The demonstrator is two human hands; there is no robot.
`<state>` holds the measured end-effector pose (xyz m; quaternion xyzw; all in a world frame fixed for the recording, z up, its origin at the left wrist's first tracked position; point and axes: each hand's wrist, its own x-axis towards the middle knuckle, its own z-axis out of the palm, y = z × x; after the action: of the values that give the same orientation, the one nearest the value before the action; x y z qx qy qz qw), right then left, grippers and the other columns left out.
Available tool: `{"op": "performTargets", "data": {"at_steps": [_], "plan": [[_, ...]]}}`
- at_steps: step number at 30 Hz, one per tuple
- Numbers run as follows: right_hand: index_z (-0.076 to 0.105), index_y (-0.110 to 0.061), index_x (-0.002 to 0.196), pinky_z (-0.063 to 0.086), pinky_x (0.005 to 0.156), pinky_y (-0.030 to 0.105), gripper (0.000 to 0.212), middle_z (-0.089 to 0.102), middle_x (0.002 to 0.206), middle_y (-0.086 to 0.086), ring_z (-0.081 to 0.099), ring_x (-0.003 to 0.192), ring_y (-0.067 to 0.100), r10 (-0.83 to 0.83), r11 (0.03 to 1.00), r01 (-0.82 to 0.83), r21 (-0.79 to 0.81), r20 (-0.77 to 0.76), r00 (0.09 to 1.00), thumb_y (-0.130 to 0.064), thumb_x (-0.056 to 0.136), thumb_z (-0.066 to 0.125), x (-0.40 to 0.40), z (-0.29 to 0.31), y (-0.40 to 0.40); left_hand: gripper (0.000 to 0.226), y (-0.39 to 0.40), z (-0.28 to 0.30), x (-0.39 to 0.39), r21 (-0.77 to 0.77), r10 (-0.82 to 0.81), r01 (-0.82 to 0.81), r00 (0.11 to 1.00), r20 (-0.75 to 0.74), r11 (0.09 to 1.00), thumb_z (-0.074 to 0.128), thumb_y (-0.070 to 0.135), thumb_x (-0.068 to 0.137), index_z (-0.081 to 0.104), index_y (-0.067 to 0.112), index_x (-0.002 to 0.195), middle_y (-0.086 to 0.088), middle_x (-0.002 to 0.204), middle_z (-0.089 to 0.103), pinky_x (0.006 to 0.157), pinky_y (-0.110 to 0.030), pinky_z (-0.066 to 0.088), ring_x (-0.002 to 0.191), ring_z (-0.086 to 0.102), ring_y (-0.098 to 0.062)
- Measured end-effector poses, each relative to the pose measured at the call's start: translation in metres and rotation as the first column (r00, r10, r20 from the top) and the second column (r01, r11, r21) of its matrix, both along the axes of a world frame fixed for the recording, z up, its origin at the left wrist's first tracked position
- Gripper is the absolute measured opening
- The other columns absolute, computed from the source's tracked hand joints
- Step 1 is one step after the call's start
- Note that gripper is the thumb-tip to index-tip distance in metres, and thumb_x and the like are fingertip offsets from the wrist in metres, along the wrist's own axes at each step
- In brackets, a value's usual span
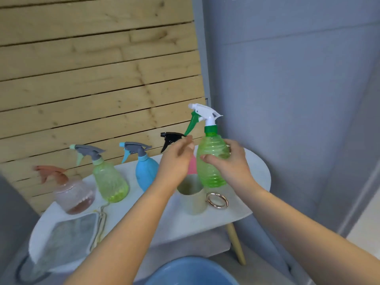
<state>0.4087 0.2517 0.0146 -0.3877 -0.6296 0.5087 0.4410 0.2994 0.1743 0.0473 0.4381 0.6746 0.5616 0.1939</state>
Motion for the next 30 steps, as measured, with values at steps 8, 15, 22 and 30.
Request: {"op": "performTargets", "data": {"at_steps": [8,15,22,30], "plan": [[0.064,-0.013,0.110,0.050,0.077,0.028,0.044,0.067,0.097,0.006,0.064,0.087,0.019,0.727,0.560,-0.784,-0.267,-0.297,0.620,-0.018,0.066,0.069,0.037,-0.002,-0.118,0.048,-0.141,-0.012,0.002,0.267,-0.232,0.103,0.826,0.513,0.958,0.044,0.018,0.095,0.039,0.022,0.143,-0.014,0.114,0.067,0.087,-0.043,0.051,0.101,0.065,-0.030],[0.060,-0.010,0.116,0.048,0.086,0.033,0.049,0.063,0.105,0.010,0.061,0.094,0.022,0.918,0.239,-0.908,-0.343,-0.225,0.327,-0.020,0.069,0.067,0.030,-0.032,-0.133,0.060,-0.191,-0.040,-0.010,0.281,-0.289,0.155,0.794,0.535,0.947,0.075,0.040,0.069,0.056,0.024,0.124,-0.015,0.099,0.071,0.079,-0.035,0.057,0.094,0.069,-0.029],[0.052,-0.020,0.126,0.048,0.093,0.030,0.065,0.064,0.112,0.000,0.061,0.104,0.016,0.757,0.619,-0.780,-0.096,0.336,0.559,-0.025,0.067,0.080,0.007,-0.044,-0.162,0.034,-0.205,-0.051,-0.020,0.175,-0.063,-0.035,0.851,0.522,0.984,0.060,0.018,0.081,0.058,0.012,0.114,-0.009,0.092,0.070,0.076,-0.034,0.059,0.085,0.069,-0.024],[0.033,-0.036,0.140,0.037,0.097,0.031,0.081,0.047,0.132,-0.006,0.043,0.120,0.021,0.179,0.682,-0.633,0.365,0.756,0.630,-0.045,0.069,0.072,0.006,-0.057,-0.171,0.037,-0.208,-0.059,-0.034,-0.270,0.360,-0.453,0.872,-0.331,0.849,0.055,0.055,0.087,0.062,0.024,0.069,0.006,0.059,0.051,0.061,-0.031,0.043,0.060,0.054,-0.015]]}}
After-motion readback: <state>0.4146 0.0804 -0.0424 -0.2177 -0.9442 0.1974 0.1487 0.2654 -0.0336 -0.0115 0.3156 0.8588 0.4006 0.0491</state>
